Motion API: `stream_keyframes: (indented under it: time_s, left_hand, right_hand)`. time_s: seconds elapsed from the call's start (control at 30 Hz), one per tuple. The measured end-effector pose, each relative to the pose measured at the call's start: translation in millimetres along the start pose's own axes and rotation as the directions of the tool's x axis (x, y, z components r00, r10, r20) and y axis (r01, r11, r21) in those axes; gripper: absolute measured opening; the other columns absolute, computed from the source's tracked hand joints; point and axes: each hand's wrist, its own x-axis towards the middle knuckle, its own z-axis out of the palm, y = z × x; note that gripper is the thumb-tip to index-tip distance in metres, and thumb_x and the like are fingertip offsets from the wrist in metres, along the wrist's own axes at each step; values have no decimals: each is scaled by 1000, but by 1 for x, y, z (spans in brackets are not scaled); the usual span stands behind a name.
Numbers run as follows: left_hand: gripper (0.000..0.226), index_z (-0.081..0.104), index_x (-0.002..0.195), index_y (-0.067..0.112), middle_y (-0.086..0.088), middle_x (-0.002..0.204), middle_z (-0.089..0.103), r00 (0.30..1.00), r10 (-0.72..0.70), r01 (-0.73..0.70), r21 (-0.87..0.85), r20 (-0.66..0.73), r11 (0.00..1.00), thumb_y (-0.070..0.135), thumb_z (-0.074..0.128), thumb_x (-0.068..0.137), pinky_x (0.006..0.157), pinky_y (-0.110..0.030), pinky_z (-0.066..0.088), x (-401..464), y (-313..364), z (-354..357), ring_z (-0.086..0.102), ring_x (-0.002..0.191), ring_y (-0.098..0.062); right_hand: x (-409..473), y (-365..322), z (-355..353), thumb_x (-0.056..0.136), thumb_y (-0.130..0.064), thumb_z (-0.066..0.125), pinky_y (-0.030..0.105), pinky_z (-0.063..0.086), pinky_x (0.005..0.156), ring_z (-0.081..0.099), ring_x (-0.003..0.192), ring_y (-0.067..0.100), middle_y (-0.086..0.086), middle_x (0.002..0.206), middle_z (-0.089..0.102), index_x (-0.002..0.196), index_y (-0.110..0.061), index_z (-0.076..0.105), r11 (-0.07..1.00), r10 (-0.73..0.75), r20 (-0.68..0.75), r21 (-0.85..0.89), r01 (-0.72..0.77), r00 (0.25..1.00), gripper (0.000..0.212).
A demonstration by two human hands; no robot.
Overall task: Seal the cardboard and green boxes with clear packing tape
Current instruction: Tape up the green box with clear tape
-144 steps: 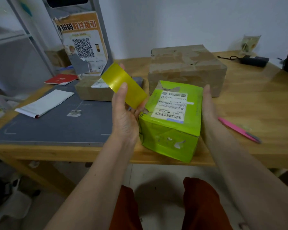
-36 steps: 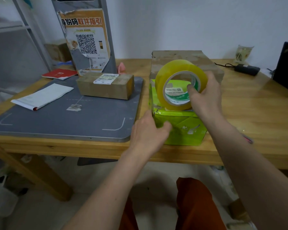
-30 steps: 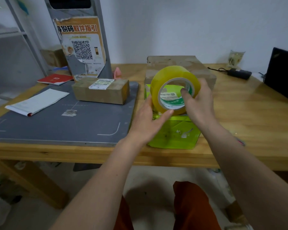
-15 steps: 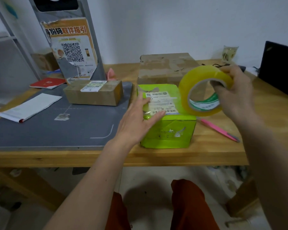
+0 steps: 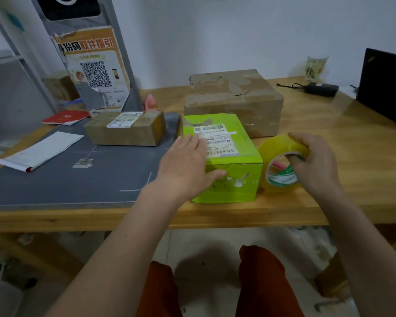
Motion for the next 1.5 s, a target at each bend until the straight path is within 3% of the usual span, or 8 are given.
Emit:
stream_keyframes:
  time_s: [0.2,0.47,0.73,1.03,1.17,1.3,1.4,1.5]
  left_hand:
    - [72,9,157,21,1,165,5,986,162,-162,-7,-42,987,9,46,97,119,-31,10,4,50,1,5,151,-16]
    - [60,17,156,23,8,164,13,957,231,-245,-64,-173,967,37,41,103,117,-29,11,4,61,14,11,150,-8]
    - [32,65,124,24,3,139,57,885,-168,-44,-435,-435,899,39,54,98,111,-39,34,-26,7,41,45,134,-15]
    - [9,56,96,33,12,120,58,827,-543,123,-895,-146,428,41,51,98,88,-32,39,-16,24,38,53,116,-16]
    - [35,45,132,23,-2,116,56,739,-668,235,-962,82,142,37,42,101,85,-39,41,-11,23,35,54,88,-17]
    - [29,61,75,12,-10,85,63,629,-731,168,-965,263,-203,28,49,96,83,-46,50,-8,26,34,58,86,-29]
    - [31,60,72,17,-3,77,62,616,-672,74,-880,411,-470,24,44,98,81,-45,51,-5,42,46,59,78,-26]
    - [32,59,79,14,-6,88,62,600,-670,96,-871,437,-482,22,36,100,91,-43,50,-2,43,60,58,82,-26]
  right_hand:
    - [1,-25,8,80,6,60,46,40,88,40,112,38,17,121,51,127,-25,62,942,-204,51,-260,210,978,56]
    - [-3,-24,10,85,4,58,46,41,83,42,107,37,17,117,50,129,-24,60,927,-159,42,-336,164,986,53]
    - [-4,-25,7,89,5,54,35,34,74,38,115,32,12,124,46,134,-25,54,934,-103,76,-336,123,992,55]
    - [-18,-16,0,98,-11,48,39,40,78,53,109,38,17,118,59,131,-12,45,966,257,50,-42,-255,965,33]
    - [-10,-37,-13,97,-7,45,42,43,78,53,108,39,15,122,57,131,-13,44,978,183,45,-112,-177,982,35]
    - [2,-77,-37,94,-5,46,43,40,83,52,113,37,10,126,56,132,-17,43,986,44,-132,-155,-65,990,40]
    - [11,-106,-50,96,-13,50,42,40,89,53,117,32,7,129,58,133,-17,45,996,-75,-237,-64,61,969,37]
    - [17,-122,-43,93,-12,56,36,38,93,52,118,27,5,126,59,128,-14,52,979,-197,-269,-6,203,943,35]
